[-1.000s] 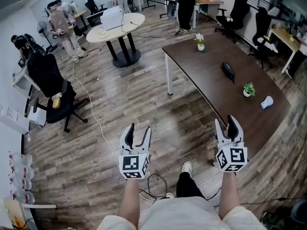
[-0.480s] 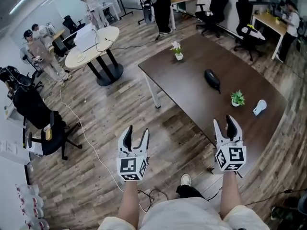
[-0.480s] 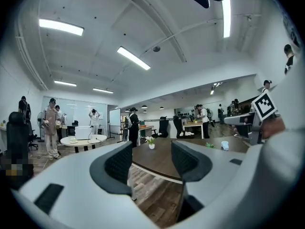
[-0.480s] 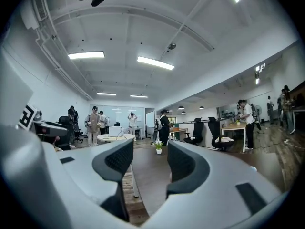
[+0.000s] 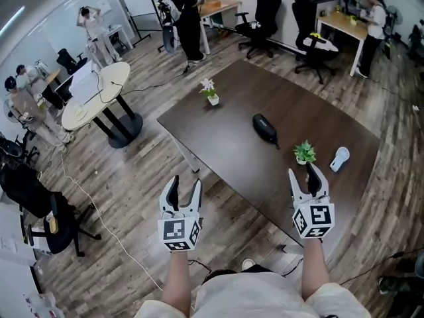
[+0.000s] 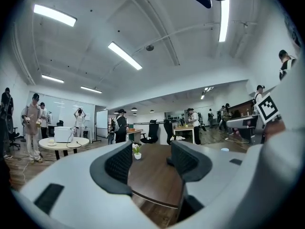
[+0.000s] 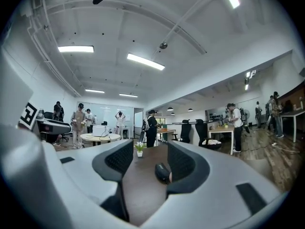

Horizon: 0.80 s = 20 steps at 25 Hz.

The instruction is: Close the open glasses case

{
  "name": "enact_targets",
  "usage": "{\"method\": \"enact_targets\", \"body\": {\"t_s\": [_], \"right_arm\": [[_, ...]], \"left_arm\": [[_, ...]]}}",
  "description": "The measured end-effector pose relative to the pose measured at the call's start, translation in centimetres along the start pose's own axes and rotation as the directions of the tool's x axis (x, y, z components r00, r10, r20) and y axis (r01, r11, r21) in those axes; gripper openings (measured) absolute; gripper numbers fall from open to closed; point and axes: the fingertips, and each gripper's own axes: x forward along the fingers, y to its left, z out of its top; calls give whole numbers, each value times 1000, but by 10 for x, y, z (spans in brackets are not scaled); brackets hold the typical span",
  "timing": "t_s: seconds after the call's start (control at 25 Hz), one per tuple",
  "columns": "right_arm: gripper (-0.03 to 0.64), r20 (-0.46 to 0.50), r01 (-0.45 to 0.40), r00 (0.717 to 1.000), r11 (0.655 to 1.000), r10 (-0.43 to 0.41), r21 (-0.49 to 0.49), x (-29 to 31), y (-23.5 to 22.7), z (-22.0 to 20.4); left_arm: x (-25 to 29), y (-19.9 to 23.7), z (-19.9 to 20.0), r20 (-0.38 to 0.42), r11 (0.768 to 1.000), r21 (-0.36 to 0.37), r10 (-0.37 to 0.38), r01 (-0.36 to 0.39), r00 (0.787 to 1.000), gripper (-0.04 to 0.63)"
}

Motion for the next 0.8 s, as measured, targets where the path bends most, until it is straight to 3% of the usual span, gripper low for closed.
{"method": "enact_targets", "body": {"t_s": [0.4, 0.8], "right_arm": [[227, -11, 144, 989, 990, -144, 0, 29, -39, -13], [229, -17, 267, 964, 959, -266, 99, 138, -18, -14]], "left_arm": [[103, -12, -13, 26, 987, -13, -159, 160, 987, 259], [228, 55, -5, 36, 950, 38, -311, 309, 950, 256]]}}
